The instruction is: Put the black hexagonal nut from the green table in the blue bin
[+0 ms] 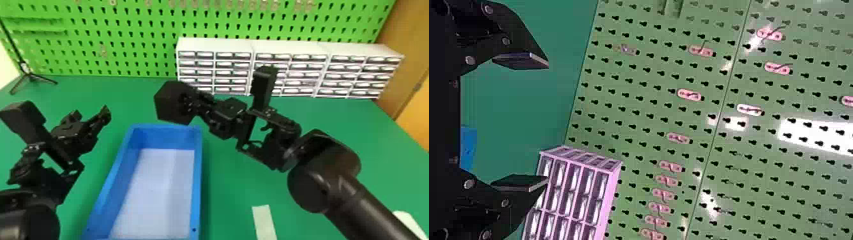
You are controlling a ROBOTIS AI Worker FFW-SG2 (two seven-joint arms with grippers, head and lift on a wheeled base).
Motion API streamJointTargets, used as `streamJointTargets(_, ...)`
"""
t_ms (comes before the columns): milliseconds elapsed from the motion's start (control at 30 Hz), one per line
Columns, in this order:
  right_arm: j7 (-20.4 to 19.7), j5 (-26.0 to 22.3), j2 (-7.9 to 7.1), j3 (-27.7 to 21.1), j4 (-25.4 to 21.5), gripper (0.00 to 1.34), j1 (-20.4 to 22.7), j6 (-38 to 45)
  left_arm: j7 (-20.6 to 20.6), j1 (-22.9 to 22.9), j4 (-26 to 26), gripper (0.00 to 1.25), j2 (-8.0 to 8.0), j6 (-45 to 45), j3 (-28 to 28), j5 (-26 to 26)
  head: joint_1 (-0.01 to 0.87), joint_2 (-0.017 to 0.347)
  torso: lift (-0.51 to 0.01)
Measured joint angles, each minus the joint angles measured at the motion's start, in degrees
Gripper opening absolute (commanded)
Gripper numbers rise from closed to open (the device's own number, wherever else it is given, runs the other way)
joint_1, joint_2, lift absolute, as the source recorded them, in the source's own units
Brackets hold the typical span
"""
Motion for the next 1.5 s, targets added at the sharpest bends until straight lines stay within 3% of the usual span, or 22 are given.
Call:
streamJointTargets(333,0.6,-0.6,-0.10,6.6,1.6,0.38,-1.8,-0.2,0.0,-0.5,0.2,0.82,0.01,0.0,-0.1,-0.1,0.692,0.008,-0.097)
streamJointTargets(1100,1.7,-1.8,1.01,11.6,4.7,0.39,-4.8,-0.2,0.2,-1.1,0.6,0.82,0.00,-0.1,-0.5,0.1,0.692,0.008,-0.097)
streamJointTargets(1133,1.8,-1.9,1.00,11.7,4.8,0.41,-4.9,-0.2,0.2,-1.1,0.6,0.82,0.00,-0.1,-0.5,0.1,0.692,0.008,-0.097)
streamJointTargets(1300,1.8,-2.6,1.08,12.0,5.2,0.84,-5.1,0.3,0.2,-1.1,0.6,0.82,0.01,-0.1,-0.5,0.2,0.692,0.008,-0.097)
streamJointTargets(1367,1.8,-2.9,1.13,11.9,5.3,0.92,-5.2,0.8,0.2,-1.1,0.6,0.82,0.01,-0.1,-0.5,0.2,0.692,0.008,-0.097)
streamJointTargets(1500,1.8,-3.2,1.16,11.7,5.4,0.94,-5.4,2.2,0.2,-1.1,0.6,0.82,0.01,-0.1,-0.4,0.2,0.692,0.008,-0.097)
